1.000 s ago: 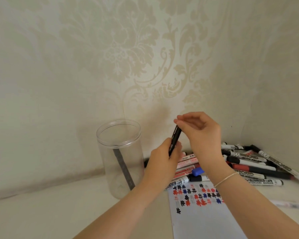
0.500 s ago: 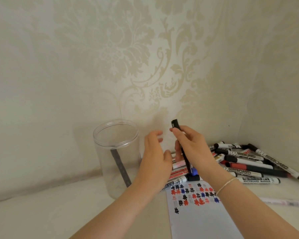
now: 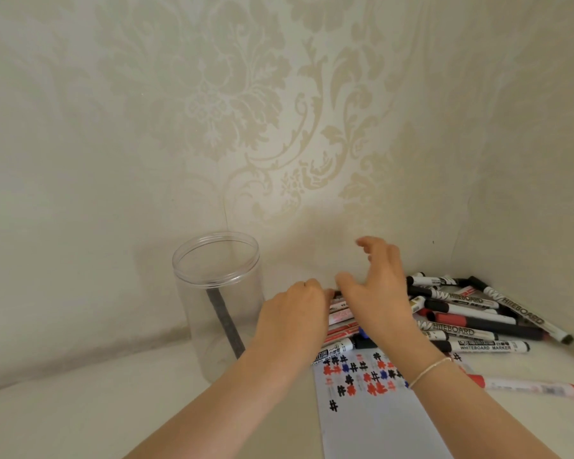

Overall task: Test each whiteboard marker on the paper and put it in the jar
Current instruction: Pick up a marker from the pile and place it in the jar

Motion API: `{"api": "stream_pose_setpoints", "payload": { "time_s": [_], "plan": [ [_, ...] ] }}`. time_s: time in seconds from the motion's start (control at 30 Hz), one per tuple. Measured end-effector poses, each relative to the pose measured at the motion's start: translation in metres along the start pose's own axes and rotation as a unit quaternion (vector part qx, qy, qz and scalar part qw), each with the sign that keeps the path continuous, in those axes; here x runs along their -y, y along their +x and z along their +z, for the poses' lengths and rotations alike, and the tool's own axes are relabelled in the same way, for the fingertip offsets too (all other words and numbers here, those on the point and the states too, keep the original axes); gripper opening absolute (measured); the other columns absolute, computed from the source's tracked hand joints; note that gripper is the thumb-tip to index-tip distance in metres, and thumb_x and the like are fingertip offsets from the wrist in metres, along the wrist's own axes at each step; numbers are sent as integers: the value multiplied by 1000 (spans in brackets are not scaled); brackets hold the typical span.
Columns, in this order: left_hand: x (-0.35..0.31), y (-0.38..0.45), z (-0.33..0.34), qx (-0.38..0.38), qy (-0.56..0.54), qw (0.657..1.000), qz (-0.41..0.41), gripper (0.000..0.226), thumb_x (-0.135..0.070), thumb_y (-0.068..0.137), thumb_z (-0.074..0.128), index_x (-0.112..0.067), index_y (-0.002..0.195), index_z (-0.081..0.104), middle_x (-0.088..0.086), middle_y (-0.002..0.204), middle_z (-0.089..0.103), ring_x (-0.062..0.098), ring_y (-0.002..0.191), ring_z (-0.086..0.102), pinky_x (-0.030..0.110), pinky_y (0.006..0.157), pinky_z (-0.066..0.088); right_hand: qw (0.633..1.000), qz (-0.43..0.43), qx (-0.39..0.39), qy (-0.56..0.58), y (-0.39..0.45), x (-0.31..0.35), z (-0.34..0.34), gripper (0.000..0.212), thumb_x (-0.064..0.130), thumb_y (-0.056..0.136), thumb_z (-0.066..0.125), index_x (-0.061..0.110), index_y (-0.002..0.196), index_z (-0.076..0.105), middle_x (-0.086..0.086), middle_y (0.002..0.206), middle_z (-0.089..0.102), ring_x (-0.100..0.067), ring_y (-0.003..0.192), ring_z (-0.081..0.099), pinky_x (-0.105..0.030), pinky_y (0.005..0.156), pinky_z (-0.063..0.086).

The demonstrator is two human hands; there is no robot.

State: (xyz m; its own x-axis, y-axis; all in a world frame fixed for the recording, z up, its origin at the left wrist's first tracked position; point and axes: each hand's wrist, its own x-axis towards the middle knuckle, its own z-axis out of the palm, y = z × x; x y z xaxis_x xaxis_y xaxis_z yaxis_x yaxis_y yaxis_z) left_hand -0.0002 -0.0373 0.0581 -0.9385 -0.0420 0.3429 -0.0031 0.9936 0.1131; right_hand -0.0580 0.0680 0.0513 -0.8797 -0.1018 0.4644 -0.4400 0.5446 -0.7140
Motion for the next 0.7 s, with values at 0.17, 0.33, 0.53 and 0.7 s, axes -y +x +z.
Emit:
{"api": "stream_pose_setpoints", "payload": {
  "time_s": [0.17,0.33,0.53,0.7],
  "plan": [
    [5,-1,0,29,-256,965,-49,24,-37,102,32,-18,105,48,-2,84,63,16,71,62,37,69,53,826,303,158,448,3,0,-9,27,24,84,66,7,99,52,-8,69,48,-17,56,47,-33,61,45],
    [3,-2,-11,176,-451,875,-29,13,-23,102,37,-27,104,50,-8,69,62,-4,50,50,20,59,43,858,209,246,400,1,-5,-3,29,25,80,72,8,66,54,-6,51,37,-16,42,30,-28,44,26],
    [6,-8,-11,158,-385,909,18,29,-35,102,36,-32,78,51,-15,63,64,-1,58,56,12,49,33,876,187,257,363,-1,-3,-3,33,18,88,64,10,60,48,-3,50,40,-9,37,37,-17,37,31],
    [9,-5,5,123,-387,914,4,36,-39,99,42,-20,74,61,-19,42,46,0,44,41,12,49,33,860,175,269,397,-2,-8,-1,33,18,88,64,12,61,45,-3,55,35,-13,47,31,-21,39,26]
  ]
}}
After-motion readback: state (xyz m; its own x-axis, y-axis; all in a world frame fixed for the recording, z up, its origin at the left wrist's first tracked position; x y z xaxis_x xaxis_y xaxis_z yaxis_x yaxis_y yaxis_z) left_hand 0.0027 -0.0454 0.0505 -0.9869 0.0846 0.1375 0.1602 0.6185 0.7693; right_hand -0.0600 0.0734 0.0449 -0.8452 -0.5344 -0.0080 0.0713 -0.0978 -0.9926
